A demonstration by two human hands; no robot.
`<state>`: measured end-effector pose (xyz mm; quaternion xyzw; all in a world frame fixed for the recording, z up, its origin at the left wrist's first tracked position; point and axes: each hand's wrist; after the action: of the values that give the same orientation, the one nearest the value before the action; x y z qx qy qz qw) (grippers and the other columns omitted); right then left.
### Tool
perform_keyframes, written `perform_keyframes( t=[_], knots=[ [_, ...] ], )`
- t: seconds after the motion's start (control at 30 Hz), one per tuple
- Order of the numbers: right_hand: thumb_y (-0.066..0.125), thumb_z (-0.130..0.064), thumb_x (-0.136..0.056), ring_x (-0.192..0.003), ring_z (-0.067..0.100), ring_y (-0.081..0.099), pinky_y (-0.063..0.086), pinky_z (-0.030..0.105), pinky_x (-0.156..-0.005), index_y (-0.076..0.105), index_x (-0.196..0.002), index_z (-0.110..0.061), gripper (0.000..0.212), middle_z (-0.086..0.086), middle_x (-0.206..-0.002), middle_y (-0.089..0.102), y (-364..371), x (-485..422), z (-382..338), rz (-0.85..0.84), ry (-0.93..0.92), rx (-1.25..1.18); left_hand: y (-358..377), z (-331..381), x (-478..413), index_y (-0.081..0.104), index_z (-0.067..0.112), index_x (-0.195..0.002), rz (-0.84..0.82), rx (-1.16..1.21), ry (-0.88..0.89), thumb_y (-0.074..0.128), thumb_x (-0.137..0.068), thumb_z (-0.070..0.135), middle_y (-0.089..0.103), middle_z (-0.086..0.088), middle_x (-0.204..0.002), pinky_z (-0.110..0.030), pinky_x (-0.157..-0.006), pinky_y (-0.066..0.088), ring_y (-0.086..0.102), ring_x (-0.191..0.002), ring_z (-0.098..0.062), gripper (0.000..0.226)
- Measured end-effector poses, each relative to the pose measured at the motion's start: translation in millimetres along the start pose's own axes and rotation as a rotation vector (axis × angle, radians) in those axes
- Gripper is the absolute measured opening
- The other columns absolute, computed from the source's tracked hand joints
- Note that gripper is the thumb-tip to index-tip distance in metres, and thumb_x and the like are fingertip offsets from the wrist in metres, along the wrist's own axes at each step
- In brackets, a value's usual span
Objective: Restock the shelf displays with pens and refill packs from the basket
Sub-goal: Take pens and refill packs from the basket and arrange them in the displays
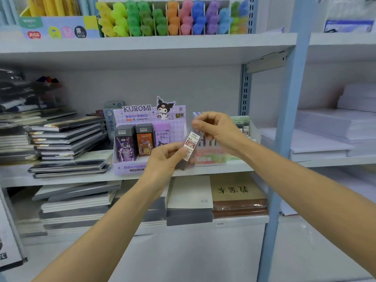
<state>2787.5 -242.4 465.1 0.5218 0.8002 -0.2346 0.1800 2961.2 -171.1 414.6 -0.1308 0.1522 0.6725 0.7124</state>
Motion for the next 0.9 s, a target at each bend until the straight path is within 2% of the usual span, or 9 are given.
perform_keyframes(
  t=[0.07,0.13,0.2,0.27,0.4,0.47,0.57,0.67,0.9],
  knots=[
    [0.07,-0.022,-0.085,-0.06,0.01,0.054,0.046,0.02,-0.052,0.073,-0.094,-0.018,0.01,-0.001,-0.076,0.067,-10.8,8.5,-0.7,-0.049,0.02,0.015,12.0,1.7,-1.2,0.068,0.006,-0.111,-0.003,0.006,0.017,0.056,-0.096,0.011,0.076,-0.004,-0.086,-0.02,-0.062,0.053,0.071,-0.071,-0.014,0.02],
    [0.066,-0.018,-0.09,-0.066,0.01,0.058,0.049,0.019,-0.056,0.074,-0.099,-0.015,0.012,0.004,-0.081,0.069,-22.1,17.9,-1.1,-0.097,0.042,0.058,24.3,0.3,-2.2,0.069,0.011,-0.108,-0.015,-0.033,0.032,0.058,-0.096,0.013,0.076,-0.006,-0.09,-0.022,-0.065,0.053,0.07,-0.074,-0.015,0.017],
    [0.064,-0.022,-0.092,-0.07,0.01,0.061,0.052,0.019,-0.061,0.075,-0.097,-0.016,0.013,0.006,-0.084,0.071,-38.4,24.6,-4.0,-0.039,0.029,0.122,35.6,-4.1,-4.6,0.066,0.017,-0.112,-0.005,-0.174,0.087,0.059,-0.096,0.015,0.074,-0.001,-0.101,-0.025,-0.077,0.054,0.068,-0.09,-0.013,0.018],
    [0.061,-0.027,-0.093,-0.072,0.01,0.063,0.054,0.02,-0.063,0.074,-0.097,-0.016,0.016,0.004,-0.083,0.071,-58.9,27.6,-10.0,0.095,0.001,0.185,44.0,-10.9,-8.4,0.058,0.022,-0.124,0.005,-0.449,0.219,0.059,-0.095,0.018,0.064,0.008,-0.117,-0.025,-0.092,0.049,0.058,-0.108,-0.007,0.029],
    [0.058,-0.021,-0.096,-0.071,0.007,0.067,0.056,0.02,-0.066,0.068,-0.102,-0.003,0.022,0.01,-0.085,0.069,-101.5,26.7,-22.0,0.351,-0.109,0.344,58.9,-22.7,-18.4,0.04,0.023,-0.145,-0.024,-0.947,0.512,0.058,-0.093,0.023,0.041,0.004,-0.147,-0.038,-0.114,0.022,0.029,-0.137,-0.016,0.055],
    [0.059,-0.017,-0.096,-0.064,0.002,0.065,0.054,0.018,-0.06,0.067,-0.101,-0.001,0.019,0.01,-0.084,0.068,-117.6,24.8,-25.3,0.412,-0.161,0.452,67.6,-31.0,-25.2,0.029,0.026,-0.151,-0.04,-1.13,0.527,0.055,-0.095,0.031,0.024,0.002,-0.158,-0.041,-0.119,0.009,0.013,-0.146,-0.02,0.062],
    [0.062,-0.013,-0.094,-0.059,-0.004,0.061,0.05,0.013,-0.055,0.068,-0.097,-0.005,0.011,0.001,-0.081,0.066,-134.6,21.9,-24.5,0.409,-0.167,0.584,75.1,-48.0,-35.2,0.005,0.031,-0.155,-0.065,-1.369,0.484,0.047,-0.097,0.044,-0.003,0.003,-0.164,-0.045,-0.119,-0.009,-0.009,-0.149,-0.021,0.073],
    [0.063,-0.014,-0.092,-0.062,-0.004,0.062,0.051,0.014,-0.058,0.07,-0.095,-0.009,0.009,0.0,-0.082,0.067,-142.6,17.6,-13.2,0.368,-0.12,0.648,76.0,-57.8,-40.9,-0.001,0.031,-0.155,-0.052,-1.458,0.495,0.049,-0.095,0.047,-0.009,0.0,-0.163,-0.048,-0.118,-0.015,-0.014,-0.149,-0.024,0.079],
    [0.064,-0.023,-0.091,-0.067,-0.006,0.061,0.05,0.012,-0.061,0.066,-0.088,-0.025,0.005,-0.01,-0.082,0.067,-136.2,-0.1,11.9,0.208,-0.059,0.734,72.1,-62.0,-43.5,0.003,0.031,-0.155,-0.037,-1.469,0.521,0.054,-0.093,0.043,-0.004,0.0,-0.163,-0.048,-0.118,-0.014,-0.01,-0.148,-0.024,0.082]
  ],
)
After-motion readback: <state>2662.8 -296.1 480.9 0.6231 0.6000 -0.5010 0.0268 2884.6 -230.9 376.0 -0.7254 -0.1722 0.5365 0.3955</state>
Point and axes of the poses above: each hand's wrist, its own x-axis away from the middle knuckle, its own y-axis out of the palm, z = x × y
